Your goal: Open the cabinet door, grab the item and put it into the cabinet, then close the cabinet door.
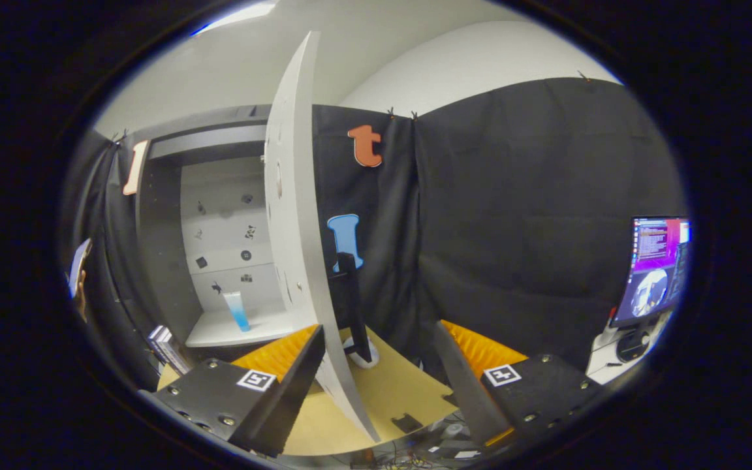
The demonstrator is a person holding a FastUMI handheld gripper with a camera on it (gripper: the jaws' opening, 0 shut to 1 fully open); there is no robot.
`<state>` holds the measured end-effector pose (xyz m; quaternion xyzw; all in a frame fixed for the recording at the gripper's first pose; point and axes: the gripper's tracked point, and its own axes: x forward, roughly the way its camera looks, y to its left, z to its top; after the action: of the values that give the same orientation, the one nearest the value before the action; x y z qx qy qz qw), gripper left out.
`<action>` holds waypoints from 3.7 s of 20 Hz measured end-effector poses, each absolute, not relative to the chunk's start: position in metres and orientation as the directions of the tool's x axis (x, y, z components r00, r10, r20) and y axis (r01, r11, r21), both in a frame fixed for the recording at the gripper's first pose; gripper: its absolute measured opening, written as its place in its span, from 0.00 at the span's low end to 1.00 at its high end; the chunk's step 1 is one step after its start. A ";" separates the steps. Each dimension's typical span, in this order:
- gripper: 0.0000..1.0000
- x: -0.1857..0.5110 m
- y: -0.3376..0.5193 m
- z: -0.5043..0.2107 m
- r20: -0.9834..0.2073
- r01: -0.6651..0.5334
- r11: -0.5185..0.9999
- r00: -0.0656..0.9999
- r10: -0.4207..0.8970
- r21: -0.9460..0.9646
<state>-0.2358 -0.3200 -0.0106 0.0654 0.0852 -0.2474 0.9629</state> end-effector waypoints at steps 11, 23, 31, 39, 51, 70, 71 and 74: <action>0.97 -0.224 -0.340 -0.044 -0.250 0.473 0.877 0.842 -0.478 -0.085; 0.90 -0.215 -0.279 -0.049 -0.292 0.343 0.939 0.901 -0.320 0.029; 0.89 -0.193 -0.195 -0.044 -0.285 0.134 0.982 0.954 -0.091 0.135; 0.90 -0.154 -0.124 -0.045 -0.270 -0.115 0.969 0.947 0.173 0.217; 0.96 -0.092 -0.063 -0.050 -0.243 -0.298 0.926 0.904 0.352 0.232; 1.00 -0.025 0.007 -0.050 -0.186 -0.409 0.895 0.879 0.439 0.179; 1.00 -0.025 0.008 -0.049 -0.184 -0.410 0.896 0.880 0.438 0.172; 1.00 -0.025 0.008 -0.051 -0.179 -0.408 0.896 0.882 0.437 0.176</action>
<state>-0.0250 0.0084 -0.0507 0.0667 0.1075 0.2183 0.9677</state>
